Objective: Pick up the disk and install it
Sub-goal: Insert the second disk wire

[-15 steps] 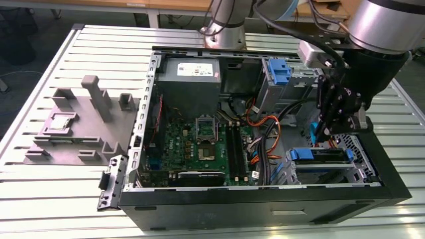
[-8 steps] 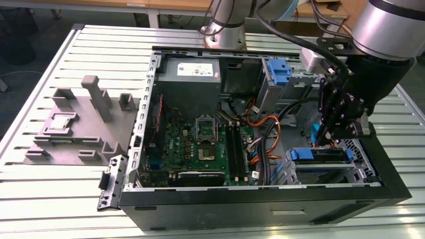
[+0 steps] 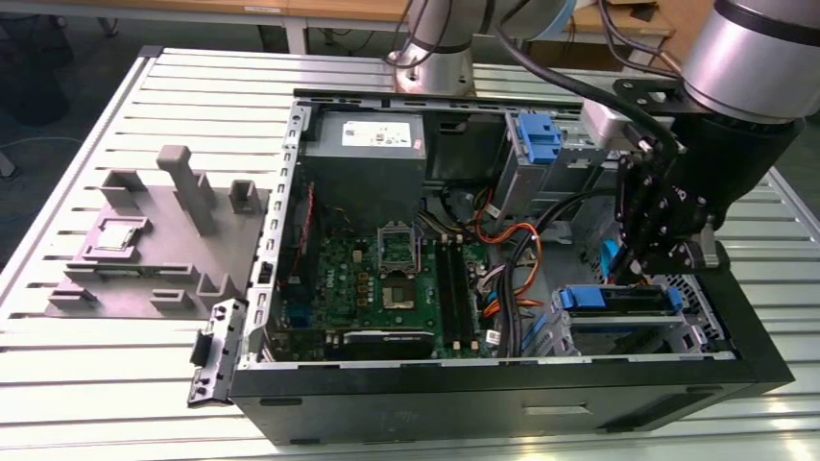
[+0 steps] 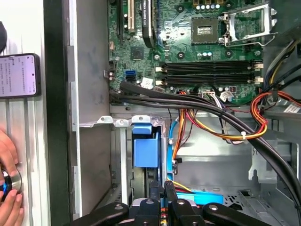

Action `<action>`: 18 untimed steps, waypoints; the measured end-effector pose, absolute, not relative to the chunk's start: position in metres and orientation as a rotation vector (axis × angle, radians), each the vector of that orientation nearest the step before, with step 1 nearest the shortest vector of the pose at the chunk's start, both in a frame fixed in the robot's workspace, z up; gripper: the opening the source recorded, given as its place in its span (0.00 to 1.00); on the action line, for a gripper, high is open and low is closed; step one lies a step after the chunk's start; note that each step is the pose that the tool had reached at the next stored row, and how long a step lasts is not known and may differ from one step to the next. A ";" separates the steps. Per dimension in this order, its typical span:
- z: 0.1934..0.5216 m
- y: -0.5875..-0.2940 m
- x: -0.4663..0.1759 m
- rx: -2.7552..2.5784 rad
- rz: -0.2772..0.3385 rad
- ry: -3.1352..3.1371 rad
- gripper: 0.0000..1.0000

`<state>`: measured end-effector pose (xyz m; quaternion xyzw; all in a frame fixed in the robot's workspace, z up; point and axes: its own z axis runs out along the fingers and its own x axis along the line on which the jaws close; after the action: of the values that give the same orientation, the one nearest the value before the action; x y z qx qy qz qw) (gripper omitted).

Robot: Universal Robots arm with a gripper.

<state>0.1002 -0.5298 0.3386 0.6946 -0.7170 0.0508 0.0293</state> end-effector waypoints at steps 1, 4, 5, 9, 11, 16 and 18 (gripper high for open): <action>0.339 -0.531 0.100 2.146 0.157 -2.208 0.16; 0.338 -0.534 0.100 2.148 0.157 -2.207 0.16; 0.338 -0.534 0.100 2.148 0.157 -2.207 0.16; 0.339 -0.535 0.101 2.148 0.157 -2.206 0.16; 0.338 -0.535 0.101 2.148 0.157 -2.207 0.16; 0.338 -0.537 0.102 2.148 0.157 -2.207 0.16; 0.338 -0.538 0.102 2.148 0.157 -2.207 0.16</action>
<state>0.1019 -0.5377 0.3375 0.6963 -0.7153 0.0508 0.0292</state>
